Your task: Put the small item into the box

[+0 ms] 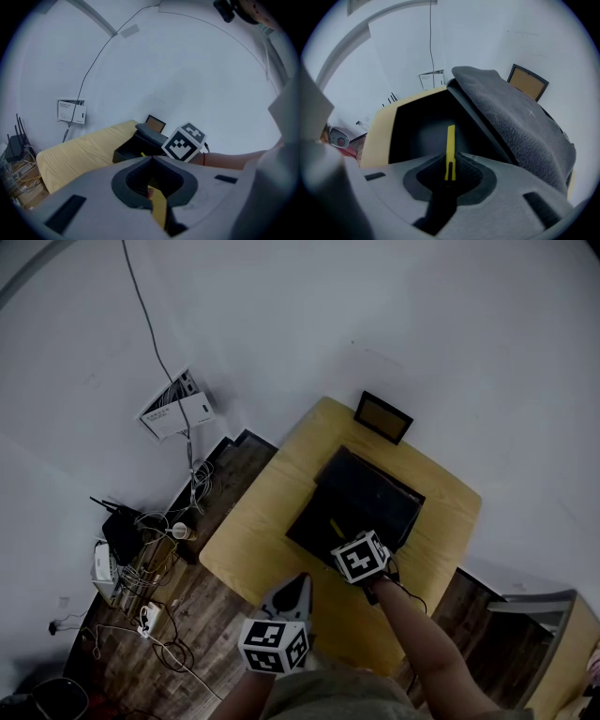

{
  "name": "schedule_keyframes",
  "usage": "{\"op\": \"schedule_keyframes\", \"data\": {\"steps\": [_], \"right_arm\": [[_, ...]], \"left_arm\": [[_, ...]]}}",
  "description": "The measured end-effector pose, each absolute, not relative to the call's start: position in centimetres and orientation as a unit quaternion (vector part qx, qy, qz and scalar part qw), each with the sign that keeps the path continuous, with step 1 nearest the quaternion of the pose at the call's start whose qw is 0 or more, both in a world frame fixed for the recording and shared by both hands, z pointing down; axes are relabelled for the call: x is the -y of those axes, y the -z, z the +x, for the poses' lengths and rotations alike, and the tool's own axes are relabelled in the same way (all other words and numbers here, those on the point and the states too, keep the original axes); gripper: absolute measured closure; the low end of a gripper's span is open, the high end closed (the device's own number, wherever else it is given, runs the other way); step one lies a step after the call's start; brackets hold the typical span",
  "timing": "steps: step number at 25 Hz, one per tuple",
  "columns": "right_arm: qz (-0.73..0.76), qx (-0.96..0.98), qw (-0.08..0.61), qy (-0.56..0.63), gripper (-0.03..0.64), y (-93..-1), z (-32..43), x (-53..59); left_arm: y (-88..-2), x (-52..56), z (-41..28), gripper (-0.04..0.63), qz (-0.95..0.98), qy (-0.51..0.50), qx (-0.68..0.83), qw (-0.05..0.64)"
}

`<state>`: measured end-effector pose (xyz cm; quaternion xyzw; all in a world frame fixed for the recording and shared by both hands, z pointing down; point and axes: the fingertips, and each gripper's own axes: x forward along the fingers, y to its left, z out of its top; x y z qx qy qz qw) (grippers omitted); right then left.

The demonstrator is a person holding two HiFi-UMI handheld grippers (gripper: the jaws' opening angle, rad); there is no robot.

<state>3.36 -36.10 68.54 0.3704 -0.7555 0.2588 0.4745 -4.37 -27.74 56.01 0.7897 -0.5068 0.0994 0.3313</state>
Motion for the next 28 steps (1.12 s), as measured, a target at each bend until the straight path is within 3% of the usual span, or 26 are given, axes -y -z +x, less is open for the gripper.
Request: {"op": "schedule_keyframes", "data": {"steps": [14,17,28], "right_arm": [[0.367,0.755,0.475,-0.263,0.548,-68.7,3.2,36.1],[0.372,0.760,0.461,-0.267,0.500,-68.1,3.3,36.0],[0.417,0.787,0.384,-0.243,0.497,-63.1,3.7,35.1]], "left_arm": [[-55.8,27.3,-4.5,0.592,0.788,-0.096,0.510,0.330],[-55.7,27.1,-4.6,0.592,0.789,-0.096,0.510,0.329],[-54.6,25.4,-4.1,0.592,0.795,-0.092,0.510,0.316]]}}
